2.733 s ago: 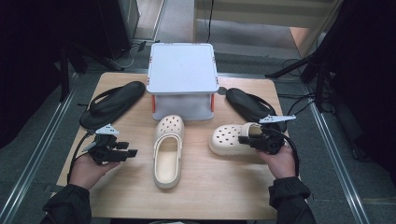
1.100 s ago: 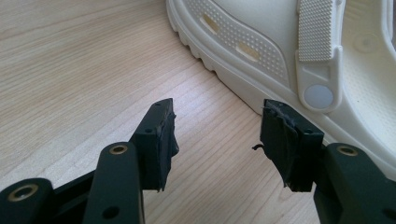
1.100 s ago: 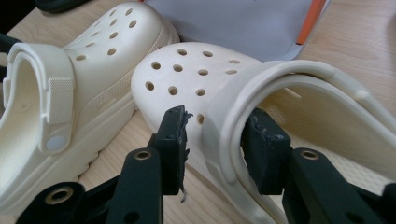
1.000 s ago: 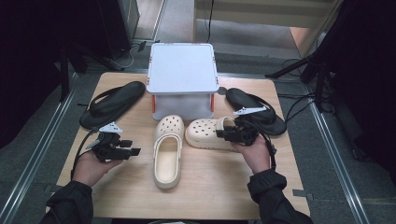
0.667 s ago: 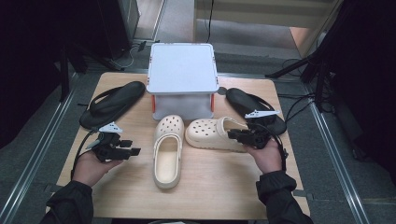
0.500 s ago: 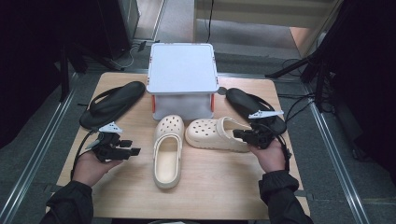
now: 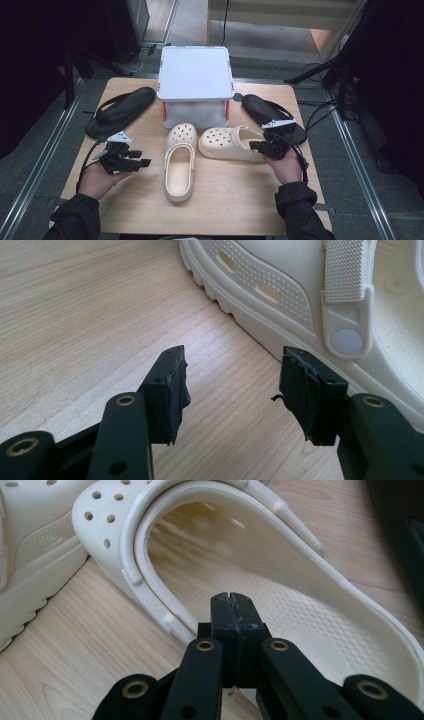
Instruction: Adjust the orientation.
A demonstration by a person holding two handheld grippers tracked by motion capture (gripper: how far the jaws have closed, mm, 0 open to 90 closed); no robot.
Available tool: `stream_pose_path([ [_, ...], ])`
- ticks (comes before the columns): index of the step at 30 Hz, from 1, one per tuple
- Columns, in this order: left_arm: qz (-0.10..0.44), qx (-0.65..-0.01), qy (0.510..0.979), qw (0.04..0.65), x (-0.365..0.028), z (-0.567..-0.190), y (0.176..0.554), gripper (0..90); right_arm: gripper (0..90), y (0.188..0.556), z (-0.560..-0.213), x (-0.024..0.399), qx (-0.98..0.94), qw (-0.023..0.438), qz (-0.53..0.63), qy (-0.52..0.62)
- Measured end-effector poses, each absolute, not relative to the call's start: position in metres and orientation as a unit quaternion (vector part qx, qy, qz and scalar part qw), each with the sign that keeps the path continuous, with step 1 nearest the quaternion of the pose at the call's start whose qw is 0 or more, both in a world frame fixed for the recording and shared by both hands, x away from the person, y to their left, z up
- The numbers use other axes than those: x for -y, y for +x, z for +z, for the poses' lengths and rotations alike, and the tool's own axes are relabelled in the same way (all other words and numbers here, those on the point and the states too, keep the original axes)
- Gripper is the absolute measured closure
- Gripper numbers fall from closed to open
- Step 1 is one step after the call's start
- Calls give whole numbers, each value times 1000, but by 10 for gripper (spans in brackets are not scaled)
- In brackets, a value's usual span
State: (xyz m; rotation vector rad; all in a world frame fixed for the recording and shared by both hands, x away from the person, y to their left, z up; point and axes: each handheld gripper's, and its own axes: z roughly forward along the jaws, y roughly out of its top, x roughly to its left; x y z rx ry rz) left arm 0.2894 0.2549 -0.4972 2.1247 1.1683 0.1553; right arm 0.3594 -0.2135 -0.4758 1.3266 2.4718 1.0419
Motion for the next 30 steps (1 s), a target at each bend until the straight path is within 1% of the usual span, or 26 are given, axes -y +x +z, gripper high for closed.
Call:
stream_pose_path([
  [13, 63, -451, 819, 349, -254, -497, 288, 444, 900, 346, -474, 201, -831, 78, 344, 430],
  [20, 61, -452, 818, 350, -253, -497, 288, 444, 900, 336, -474, 188, -834, 71, 349, 422],
  [30, 63, -447, 821, 350, -252, -497, 288, 450, 900, 323, -471, 171, -843, 74, 358, 395],
])
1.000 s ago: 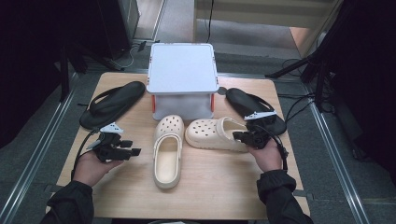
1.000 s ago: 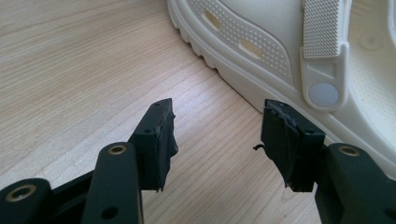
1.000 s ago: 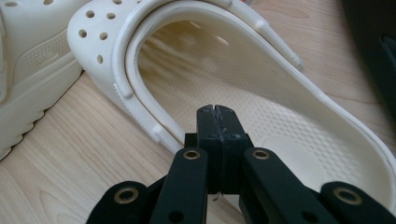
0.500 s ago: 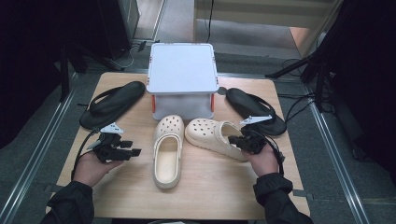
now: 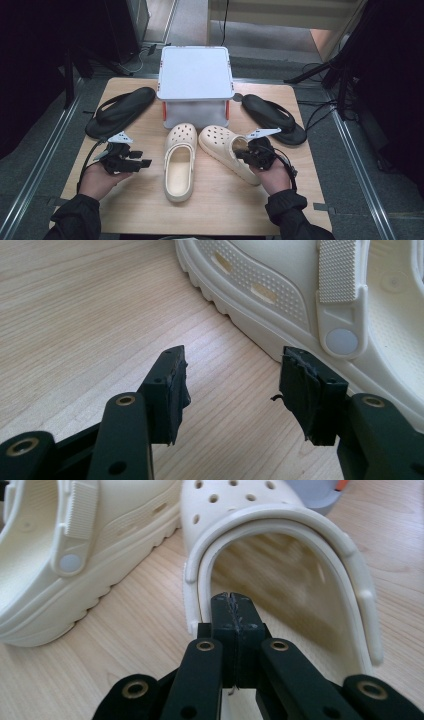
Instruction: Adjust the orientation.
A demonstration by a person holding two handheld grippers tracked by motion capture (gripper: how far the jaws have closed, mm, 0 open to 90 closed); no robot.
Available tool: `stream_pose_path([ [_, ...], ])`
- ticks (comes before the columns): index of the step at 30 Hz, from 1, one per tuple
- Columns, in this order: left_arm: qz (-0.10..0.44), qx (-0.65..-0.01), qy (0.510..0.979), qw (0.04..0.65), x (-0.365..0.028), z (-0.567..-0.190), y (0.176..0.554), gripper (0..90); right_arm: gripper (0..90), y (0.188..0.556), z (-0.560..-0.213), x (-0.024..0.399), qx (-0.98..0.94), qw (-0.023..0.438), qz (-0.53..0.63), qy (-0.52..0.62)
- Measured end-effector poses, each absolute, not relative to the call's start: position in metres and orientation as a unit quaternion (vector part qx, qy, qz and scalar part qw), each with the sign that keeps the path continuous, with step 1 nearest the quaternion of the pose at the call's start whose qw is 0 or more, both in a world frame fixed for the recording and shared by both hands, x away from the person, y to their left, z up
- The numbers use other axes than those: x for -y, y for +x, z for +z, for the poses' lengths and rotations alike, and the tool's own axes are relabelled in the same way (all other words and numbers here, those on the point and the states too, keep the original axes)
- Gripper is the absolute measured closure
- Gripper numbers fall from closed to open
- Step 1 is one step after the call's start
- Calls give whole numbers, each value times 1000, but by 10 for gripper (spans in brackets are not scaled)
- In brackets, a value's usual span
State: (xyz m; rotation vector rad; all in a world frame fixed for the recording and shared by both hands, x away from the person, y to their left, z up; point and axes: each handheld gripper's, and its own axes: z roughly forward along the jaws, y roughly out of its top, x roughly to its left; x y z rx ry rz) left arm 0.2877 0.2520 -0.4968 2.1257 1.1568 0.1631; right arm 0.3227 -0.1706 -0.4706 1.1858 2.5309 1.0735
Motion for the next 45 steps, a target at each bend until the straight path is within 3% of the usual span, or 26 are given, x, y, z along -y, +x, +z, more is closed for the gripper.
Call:
stream_pose_path([
  [17, 58, -438, 823, 356, -248, -496, 287, 496, 900, 316, -472, 147, -853, 56, 364, 370],
  [25, 9, -445, 814, 374, -241, -494, 290, 663, 900, 313, -471, 137, -857, 58, 369, 354],
  [32, 28, -431, 822, 372, -235, -491, 294, 857, 900, 309, -455, 153, -841, 58, 402, 357],
  [38, 38, -426, 824, 372, -229, -498, 305, 898, 900, 315, -447, 180, -824, 80, 417, 376],
  [45, 32, -434, 819, 373, -227, -507, 314, 894, 900, 333, -465, 199, -818, 91, 385, 418],
])
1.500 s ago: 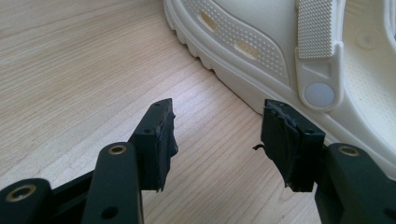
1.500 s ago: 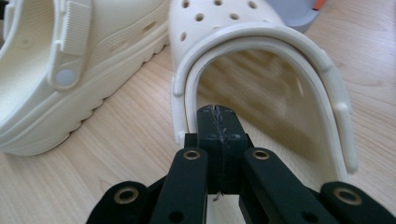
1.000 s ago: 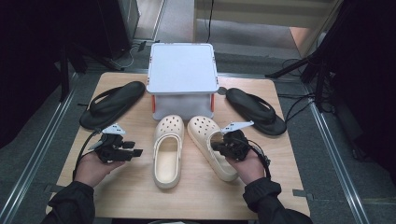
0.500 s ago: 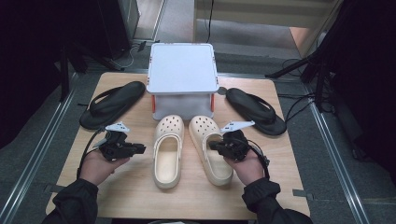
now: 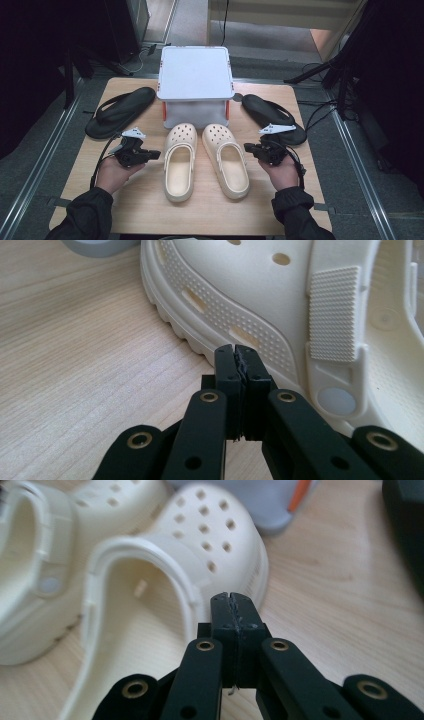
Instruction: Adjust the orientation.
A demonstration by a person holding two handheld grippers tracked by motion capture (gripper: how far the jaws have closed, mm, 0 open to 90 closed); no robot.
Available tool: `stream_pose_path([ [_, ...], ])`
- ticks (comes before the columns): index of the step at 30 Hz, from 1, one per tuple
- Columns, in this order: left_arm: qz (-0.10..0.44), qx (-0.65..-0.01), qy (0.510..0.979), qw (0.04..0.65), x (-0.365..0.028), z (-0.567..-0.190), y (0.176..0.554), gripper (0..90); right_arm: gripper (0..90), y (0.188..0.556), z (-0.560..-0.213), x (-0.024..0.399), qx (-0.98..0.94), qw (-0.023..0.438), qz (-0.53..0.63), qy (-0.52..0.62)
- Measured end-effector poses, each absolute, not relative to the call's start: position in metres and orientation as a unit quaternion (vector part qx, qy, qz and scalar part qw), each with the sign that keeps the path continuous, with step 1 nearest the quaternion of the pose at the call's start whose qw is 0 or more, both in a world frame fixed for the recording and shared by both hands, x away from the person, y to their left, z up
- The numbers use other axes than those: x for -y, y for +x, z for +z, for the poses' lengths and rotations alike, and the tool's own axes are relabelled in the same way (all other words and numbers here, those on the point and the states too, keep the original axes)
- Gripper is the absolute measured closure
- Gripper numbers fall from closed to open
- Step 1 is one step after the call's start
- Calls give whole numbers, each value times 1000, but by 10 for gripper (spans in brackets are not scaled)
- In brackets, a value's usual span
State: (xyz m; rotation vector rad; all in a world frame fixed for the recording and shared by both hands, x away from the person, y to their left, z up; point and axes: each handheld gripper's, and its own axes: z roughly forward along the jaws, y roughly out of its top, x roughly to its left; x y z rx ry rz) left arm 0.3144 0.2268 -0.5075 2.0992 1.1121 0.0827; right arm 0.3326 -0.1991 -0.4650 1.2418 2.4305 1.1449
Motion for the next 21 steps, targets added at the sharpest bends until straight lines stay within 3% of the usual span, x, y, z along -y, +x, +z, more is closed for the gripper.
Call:
stream_pose_path([
  [21, 9, -415, 835, 361, -201, -517, 315, 879, 894, 341, -485, 181, -839, 68, 346, 414],
])
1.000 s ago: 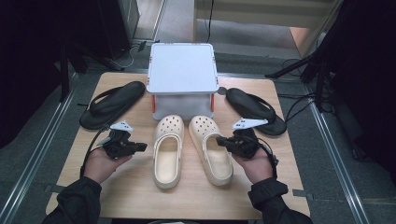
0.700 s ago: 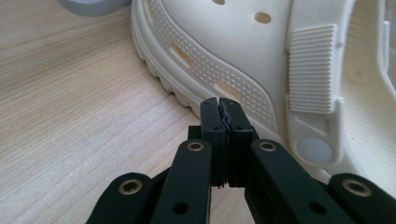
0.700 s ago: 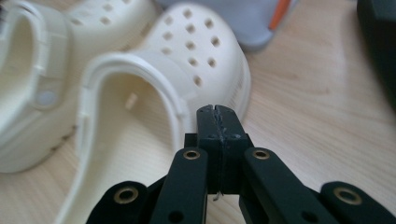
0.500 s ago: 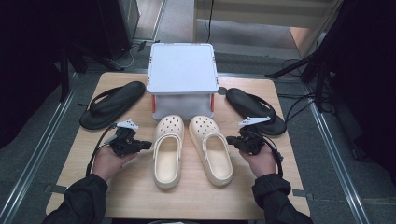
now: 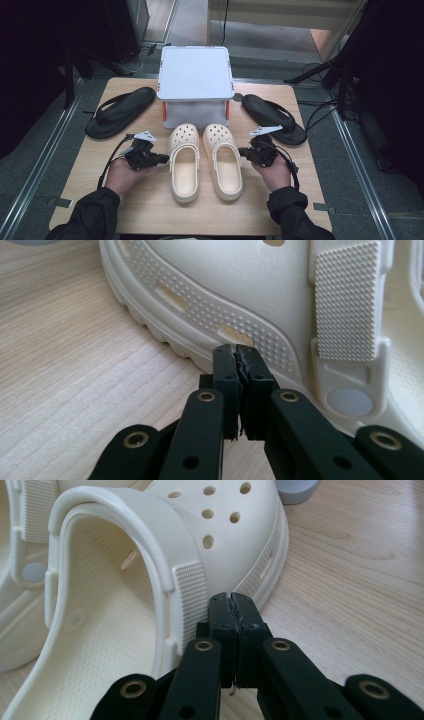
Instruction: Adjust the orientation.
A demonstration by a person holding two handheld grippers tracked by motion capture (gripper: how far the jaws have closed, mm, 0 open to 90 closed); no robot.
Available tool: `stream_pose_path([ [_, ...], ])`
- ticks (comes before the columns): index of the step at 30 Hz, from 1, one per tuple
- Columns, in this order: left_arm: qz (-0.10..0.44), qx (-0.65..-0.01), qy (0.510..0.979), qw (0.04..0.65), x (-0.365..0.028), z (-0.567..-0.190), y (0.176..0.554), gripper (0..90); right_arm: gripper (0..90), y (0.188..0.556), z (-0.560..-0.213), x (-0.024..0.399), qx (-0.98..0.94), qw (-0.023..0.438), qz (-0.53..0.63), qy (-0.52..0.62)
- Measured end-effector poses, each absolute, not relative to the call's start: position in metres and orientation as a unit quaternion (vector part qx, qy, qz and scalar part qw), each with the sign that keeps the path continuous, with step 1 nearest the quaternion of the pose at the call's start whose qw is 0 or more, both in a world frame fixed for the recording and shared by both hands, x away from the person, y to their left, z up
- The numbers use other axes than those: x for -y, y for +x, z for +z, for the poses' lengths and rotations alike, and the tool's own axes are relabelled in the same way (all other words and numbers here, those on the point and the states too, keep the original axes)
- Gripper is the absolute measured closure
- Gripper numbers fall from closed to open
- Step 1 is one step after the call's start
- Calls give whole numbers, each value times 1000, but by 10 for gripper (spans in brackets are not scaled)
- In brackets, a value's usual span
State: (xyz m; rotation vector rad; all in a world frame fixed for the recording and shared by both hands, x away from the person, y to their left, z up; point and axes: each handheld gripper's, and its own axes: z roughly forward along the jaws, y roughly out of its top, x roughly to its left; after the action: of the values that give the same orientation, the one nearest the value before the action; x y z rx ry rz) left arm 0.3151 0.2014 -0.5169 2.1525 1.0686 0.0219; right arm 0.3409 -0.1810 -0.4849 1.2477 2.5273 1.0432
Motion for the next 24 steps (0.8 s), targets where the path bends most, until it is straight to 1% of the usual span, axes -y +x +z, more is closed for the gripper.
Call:
stream_pose_path([
  [15, -1, -403, 840, 364, -190, -518, 312, 875, 900, 345, -489, 168, -836, 51, 363, 409],
  [20, -8, -413, 834, 366, -189, -518, 313, 880, 900, 347, -490, 164, -837, 63, 359, 409],
  [24, -6, -409, 835, 368, -190, -516, 312, 872, 900, 347, -490, 165, -836, 65, 358, 411],
])
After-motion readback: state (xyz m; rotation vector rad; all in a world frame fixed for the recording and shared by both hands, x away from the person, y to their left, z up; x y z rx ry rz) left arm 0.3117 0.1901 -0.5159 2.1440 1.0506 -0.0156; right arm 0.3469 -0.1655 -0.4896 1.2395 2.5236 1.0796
